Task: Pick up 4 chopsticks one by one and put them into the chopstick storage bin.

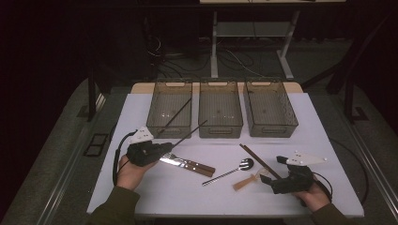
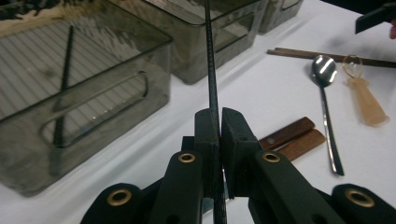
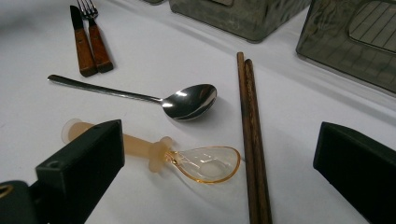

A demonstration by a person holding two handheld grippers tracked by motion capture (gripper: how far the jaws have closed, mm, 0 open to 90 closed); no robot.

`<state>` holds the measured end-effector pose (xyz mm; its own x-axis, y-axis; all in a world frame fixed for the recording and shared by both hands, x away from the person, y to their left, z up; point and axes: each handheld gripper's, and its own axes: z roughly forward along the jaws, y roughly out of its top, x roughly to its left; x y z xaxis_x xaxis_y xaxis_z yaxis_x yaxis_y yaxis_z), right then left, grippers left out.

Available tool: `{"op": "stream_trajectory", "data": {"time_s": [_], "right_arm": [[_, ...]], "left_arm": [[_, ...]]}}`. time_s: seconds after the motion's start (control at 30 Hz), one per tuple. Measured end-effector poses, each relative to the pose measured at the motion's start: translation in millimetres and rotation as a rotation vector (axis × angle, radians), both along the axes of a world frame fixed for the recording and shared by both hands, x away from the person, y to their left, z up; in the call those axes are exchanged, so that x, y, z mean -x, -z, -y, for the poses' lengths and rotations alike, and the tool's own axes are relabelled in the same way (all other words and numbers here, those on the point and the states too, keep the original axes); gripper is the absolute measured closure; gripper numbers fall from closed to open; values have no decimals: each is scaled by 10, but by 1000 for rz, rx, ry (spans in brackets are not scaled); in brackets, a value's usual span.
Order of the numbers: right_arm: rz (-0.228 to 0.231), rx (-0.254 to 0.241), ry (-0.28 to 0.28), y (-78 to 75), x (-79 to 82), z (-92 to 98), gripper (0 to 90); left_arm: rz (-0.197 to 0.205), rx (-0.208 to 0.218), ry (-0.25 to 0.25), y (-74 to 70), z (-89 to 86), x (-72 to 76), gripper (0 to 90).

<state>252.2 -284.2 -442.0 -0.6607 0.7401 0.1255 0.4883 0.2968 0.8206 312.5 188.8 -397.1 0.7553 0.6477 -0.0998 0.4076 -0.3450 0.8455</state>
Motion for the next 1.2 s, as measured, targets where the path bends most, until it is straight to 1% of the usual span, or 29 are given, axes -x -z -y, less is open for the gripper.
{"op": "stream_trajectory", "data": {"time_s": [0.07,0.2,0.27,0.4,0.57,0.73,0.83,1.03,1.2], "right_arm": [[-1,1,1,1,0,-3,15],[-7,-1,5,2,1,-2,15],[-6,-1,6,4,-2,0,15],[-2,5,4,10,-10,1,15],[-3,5,4,12,-13,3,15],[-1,5,5,13,-14,5,15],[-3,4,7,13,-14,5,15],[-6,0,13,11,-11,17,15],[-5,0,13,11,-11,19,15]], "left_arm": [[6,-6,-12,-11,-31,-23,852],[10,2,-38,-25,-87,-75,852],[13,-1,-49,-32,-113,-107,852],[16,9,-70,-51,-152,-164,852],[23,16,-89,-82,-175,-229,852],[26,8,-115,-101,-190,-304,852],[28,0,-126,-112,-186,-365,852],[24,11,-150,-168,-185,-522,852],[23,10,-167,-224,-155,-662,852]]}}
